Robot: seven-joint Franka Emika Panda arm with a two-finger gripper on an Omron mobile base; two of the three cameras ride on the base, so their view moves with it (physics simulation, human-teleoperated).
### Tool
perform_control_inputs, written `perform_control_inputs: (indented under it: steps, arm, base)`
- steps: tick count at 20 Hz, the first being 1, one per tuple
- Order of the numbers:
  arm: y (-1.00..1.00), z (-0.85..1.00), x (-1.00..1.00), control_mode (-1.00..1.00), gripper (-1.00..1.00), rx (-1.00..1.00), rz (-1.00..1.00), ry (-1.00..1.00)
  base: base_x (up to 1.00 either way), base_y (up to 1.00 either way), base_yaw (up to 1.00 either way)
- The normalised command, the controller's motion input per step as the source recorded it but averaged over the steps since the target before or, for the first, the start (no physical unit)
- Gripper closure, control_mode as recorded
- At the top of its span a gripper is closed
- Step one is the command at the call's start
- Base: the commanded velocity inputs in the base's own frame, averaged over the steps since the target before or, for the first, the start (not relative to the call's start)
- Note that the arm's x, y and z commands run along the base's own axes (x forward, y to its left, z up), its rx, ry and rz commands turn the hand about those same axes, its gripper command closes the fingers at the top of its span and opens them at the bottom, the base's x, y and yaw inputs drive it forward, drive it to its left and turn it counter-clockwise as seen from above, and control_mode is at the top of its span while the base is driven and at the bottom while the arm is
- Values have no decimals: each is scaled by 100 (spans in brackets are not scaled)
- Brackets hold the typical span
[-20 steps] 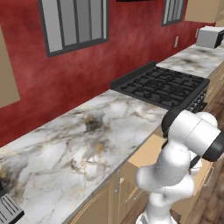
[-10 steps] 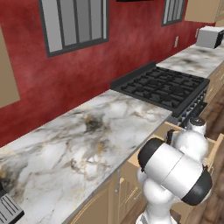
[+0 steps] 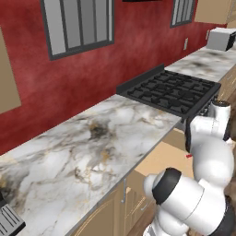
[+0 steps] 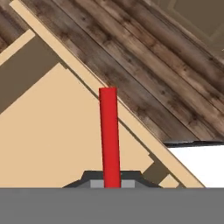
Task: Take a straw from the drawer in front and place it inside the glass cup on the dining counter.
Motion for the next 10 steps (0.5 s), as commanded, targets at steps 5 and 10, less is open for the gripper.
perform_control_inputs:
  steps: [5, 10]
  arm:
    - [0, 100, -7, -100, 100, 19, 0, 17]
    - [0, 95, 0, -100, 100, 6, 0, 3]
  base:
    - [0, 0, 0]
    - [0, 0, 0]
